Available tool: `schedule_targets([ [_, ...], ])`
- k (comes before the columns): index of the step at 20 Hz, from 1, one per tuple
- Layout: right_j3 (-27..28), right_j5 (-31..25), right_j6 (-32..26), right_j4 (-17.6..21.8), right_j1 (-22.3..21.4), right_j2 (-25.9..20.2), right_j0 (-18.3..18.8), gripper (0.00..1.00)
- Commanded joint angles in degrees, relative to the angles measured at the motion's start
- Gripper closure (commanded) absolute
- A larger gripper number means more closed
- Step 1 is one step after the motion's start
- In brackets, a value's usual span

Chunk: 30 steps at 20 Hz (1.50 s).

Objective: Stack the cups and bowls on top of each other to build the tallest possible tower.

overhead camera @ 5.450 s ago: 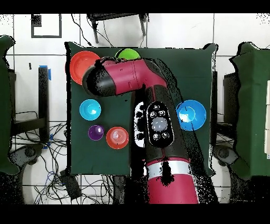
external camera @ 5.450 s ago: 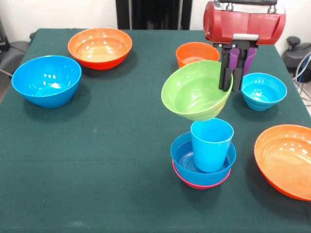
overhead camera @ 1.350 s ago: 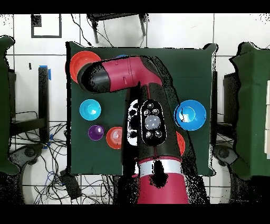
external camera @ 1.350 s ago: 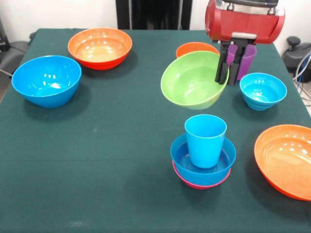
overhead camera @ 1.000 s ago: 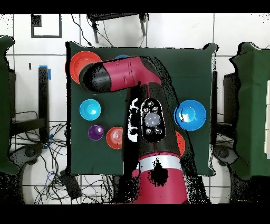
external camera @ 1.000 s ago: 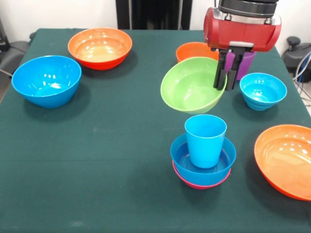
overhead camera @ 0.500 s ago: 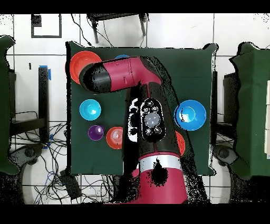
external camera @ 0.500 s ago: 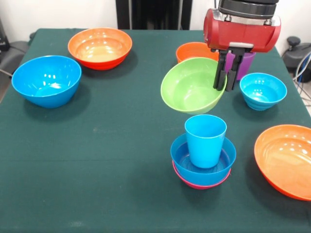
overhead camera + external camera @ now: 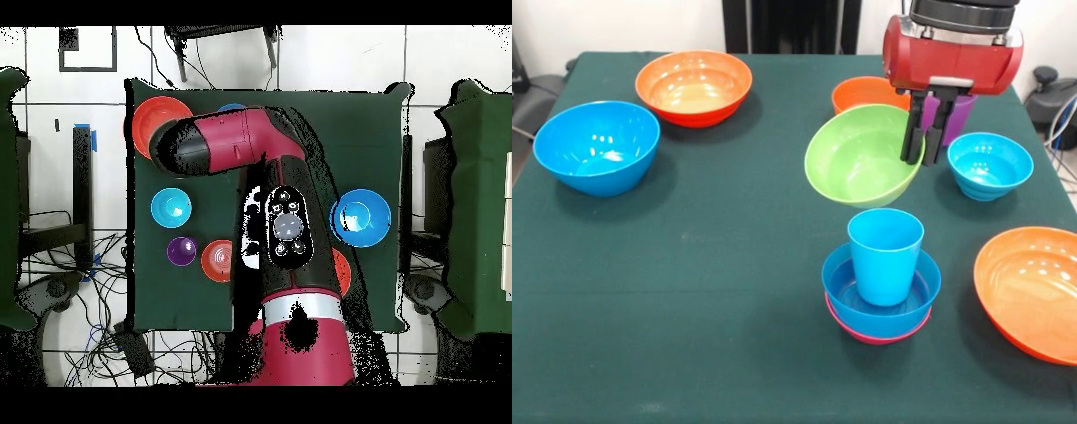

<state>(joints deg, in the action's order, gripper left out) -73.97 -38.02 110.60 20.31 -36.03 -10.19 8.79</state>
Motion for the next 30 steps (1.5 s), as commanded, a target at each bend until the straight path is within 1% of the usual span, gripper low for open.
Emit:
schedule_targets([
  [1, 1.01, -1.36, 2.38, 2.06, 2.99, 0.11, -2.21, 1.00],
  [5, 1.22, -0.42, 3.04, 2.16, 3.63, 0.43, -2.61, 1.00],
  [8, 0.76, 2.49, 4.38, 2.24, 3.84, 0.75, -2.84, 1.00],
  [14, 1.46, 2.49, 4.41, 1.55, 4.57, 1.14, -3.18, 1.00],
  [16, 0.82, 3.74, 4.96, 1.33, 4.33, 1.33, -3.04, 1.00],
  [19, 0.69, 3.35, 5.00, 0.46, 4.17, 1.09, -2.76, 1.00],
  [23, 0.39, 4.29, 5.16, 0.24, 4.19, 1.15, -2.71, 1.00],
  [30, 0.66, 3.72, 4.48, -0.11, 4.32, 0.90, -2.45, 1.00],
])
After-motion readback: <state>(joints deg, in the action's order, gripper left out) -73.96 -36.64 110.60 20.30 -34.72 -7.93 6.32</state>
